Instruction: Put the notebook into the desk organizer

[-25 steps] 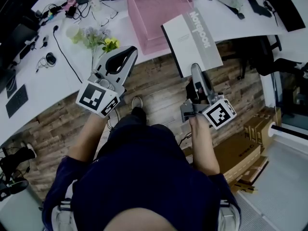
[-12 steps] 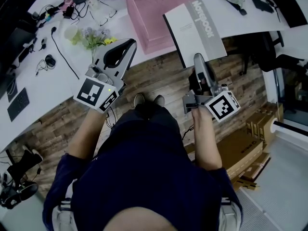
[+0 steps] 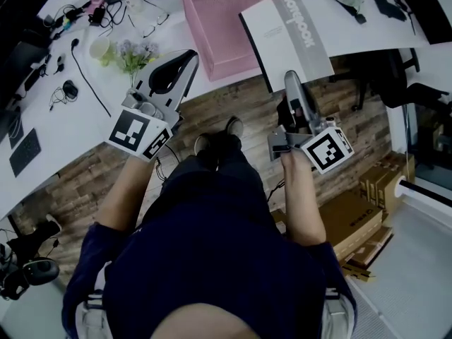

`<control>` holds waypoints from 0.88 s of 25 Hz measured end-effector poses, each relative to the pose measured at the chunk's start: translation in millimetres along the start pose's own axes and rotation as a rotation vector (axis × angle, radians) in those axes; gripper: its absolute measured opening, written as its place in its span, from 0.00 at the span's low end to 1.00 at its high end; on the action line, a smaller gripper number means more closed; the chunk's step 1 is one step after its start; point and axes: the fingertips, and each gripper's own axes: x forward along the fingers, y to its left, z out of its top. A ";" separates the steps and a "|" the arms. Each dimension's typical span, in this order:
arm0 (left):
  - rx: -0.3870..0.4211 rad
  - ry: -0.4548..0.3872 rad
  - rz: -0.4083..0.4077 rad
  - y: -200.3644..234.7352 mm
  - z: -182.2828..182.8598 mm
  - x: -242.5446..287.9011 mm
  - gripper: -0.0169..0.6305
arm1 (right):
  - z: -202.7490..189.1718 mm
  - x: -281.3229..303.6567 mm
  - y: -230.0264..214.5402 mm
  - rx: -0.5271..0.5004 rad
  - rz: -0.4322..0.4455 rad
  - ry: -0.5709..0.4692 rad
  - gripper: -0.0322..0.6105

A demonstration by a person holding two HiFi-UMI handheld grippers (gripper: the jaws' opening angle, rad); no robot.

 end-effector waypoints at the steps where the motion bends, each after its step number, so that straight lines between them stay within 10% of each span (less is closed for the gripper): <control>1: 0.000 0.002 0.003 1.3 -0.6 3.6 0.09 | 0.8 2.8 -2.9 0.002 0.002 0.003 0.07; 22: -0.001 0.047 0.065 27.5 -12.5 78.5 0.09 | 12.3 57.9 -79.0 0.045 0.004 0.069 0.07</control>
